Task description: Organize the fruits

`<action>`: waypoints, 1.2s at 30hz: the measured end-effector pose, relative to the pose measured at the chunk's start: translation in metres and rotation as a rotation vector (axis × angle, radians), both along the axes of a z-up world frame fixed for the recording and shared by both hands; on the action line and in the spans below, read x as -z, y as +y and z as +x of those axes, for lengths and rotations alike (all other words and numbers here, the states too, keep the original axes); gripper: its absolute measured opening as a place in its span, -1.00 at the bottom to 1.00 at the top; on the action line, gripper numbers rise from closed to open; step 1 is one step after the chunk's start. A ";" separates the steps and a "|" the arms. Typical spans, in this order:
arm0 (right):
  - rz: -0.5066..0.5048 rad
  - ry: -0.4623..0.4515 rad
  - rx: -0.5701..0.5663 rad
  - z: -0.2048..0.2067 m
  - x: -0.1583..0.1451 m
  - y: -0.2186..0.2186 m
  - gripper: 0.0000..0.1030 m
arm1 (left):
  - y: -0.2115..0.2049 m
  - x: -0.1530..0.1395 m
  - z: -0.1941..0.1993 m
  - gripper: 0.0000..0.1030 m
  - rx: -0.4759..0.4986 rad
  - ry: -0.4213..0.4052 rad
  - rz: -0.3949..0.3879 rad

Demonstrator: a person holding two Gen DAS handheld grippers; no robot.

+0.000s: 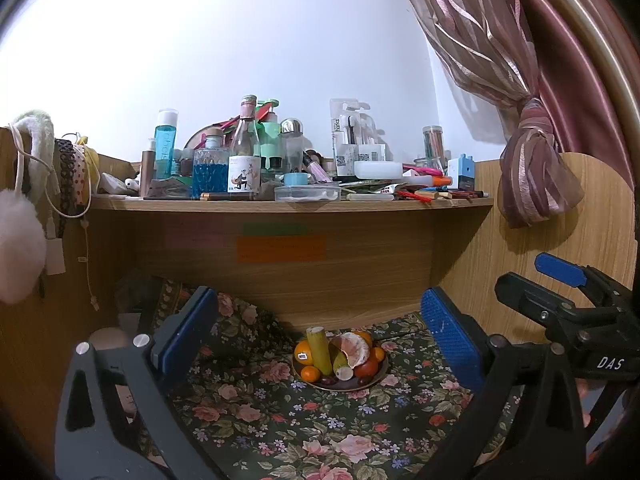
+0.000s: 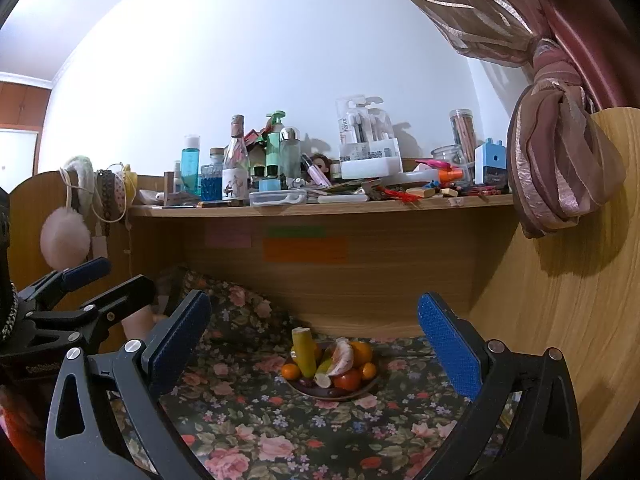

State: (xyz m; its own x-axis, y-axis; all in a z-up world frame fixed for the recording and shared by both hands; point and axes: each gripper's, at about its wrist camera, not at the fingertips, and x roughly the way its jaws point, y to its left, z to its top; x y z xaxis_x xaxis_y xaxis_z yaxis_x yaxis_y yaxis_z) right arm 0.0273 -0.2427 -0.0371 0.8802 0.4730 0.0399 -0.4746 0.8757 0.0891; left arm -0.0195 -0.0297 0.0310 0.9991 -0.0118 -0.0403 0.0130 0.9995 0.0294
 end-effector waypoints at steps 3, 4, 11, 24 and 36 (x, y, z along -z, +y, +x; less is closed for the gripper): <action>-0.003 -0.005 0.006 0.000 0.000 -0.001 1.00 | 0.001 0.000 0.000 1.00 0.002 0.001 0.000; -0.004 -0.005 0.004 0.001 0.000 -0.002 1.00 | 0.000 0.000 0.000 1.00 0.001 0.000 0.000; -0.005 -0.003 0.009 0.002 0.001 -0.003 1.00 | 0.000 0.000 0.001 1.00 0.007 0.002 0.009; -0.005 -0.007 0.022 0.004 0.003 -0.006 1.00 | -0.001 0.001 0.007 1.00 0.033 0.018 0.005; -0.004 0.004 0.023 0.009 0.005 -0.007 1.00 | -0.005 0.003 0.007 1.00 0.034 0.015 0.019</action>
